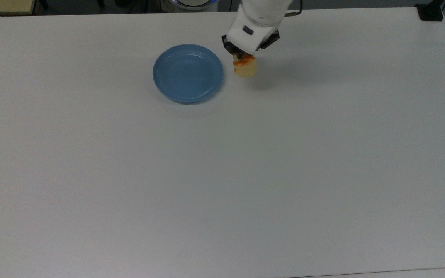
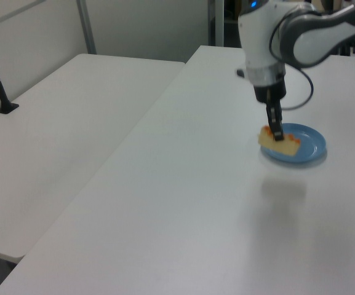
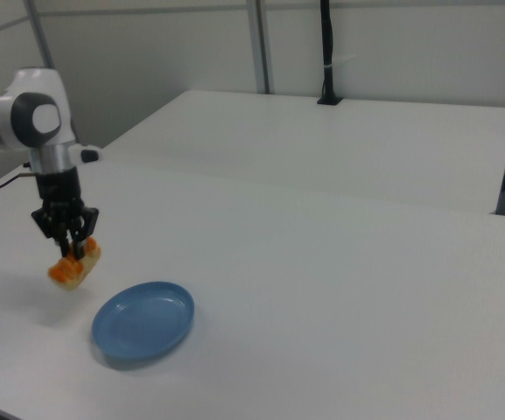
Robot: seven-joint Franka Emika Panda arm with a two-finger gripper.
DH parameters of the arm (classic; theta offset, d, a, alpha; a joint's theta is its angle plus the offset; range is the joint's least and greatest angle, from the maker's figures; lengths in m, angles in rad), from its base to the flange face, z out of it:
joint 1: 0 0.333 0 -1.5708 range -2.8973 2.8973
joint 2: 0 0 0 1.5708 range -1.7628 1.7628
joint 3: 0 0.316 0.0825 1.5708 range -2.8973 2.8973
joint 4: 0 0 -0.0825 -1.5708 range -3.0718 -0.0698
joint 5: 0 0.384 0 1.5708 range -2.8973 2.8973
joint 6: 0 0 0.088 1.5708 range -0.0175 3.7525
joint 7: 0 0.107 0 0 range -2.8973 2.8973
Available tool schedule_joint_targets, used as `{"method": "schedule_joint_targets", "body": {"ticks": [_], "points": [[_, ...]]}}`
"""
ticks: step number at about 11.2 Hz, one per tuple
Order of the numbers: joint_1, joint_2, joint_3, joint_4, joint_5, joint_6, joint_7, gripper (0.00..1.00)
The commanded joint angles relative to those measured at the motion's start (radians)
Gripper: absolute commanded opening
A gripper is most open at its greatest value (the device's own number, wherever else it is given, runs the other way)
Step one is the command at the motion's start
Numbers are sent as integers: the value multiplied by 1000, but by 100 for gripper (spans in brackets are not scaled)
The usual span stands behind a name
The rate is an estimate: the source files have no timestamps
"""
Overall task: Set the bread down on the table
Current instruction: 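Lift the bread roll off the plate and carry it beside the plate, then lower the bread roll onto the table and open the gripper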
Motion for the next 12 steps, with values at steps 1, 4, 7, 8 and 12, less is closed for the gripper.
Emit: {"method": "schedule_joint_targets", "body": {"ticks": [1,4,7,8,12], "points": [[97,97,-12,21,7,31,65,29],[146,181,-12,19,-4,71,124,67],[131,148,-12,21,-4,64,166,100],[111,116,-12,24,-4,64,171,100],[-204,-63,70,148,-7,-52,70,100]]}}
